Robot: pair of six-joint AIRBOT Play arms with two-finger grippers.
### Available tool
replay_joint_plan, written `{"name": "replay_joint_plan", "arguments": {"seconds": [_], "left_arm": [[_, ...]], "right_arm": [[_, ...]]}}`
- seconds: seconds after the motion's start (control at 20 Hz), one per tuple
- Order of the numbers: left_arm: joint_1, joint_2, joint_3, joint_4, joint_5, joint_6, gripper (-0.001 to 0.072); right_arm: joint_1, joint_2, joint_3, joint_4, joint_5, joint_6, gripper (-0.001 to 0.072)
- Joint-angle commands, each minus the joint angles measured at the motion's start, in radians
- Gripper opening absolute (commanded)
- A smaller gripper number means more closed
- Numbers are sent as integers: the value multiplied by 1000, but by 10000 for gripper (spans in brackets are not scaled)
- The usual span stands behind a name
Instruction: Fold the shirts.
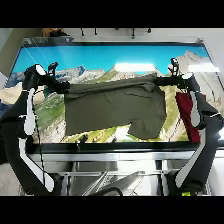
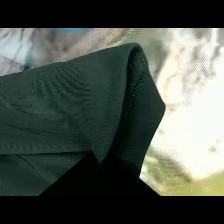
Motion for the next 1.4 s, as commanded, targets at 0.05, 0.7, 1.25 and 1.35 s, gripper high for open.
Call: {"name": "replay_joint_plan", "arguments": {"seconds": [0.05,0.7,1.25,1.35], "left_arm": [[-17,2,-20,8,22,11,14],[68,308,-265,2,-232,-34,698],[68,497,-999,-211,65,55,696],[68,497,-1012,-259,63,91,513]], "right_arm": [[2,-2,1,-7,6,2,80],[-211,246,-53,-4,566,155,358],[-321,344,-330,-5,666,156,358],[-330,345,-330,-5,684,156,359]]}}
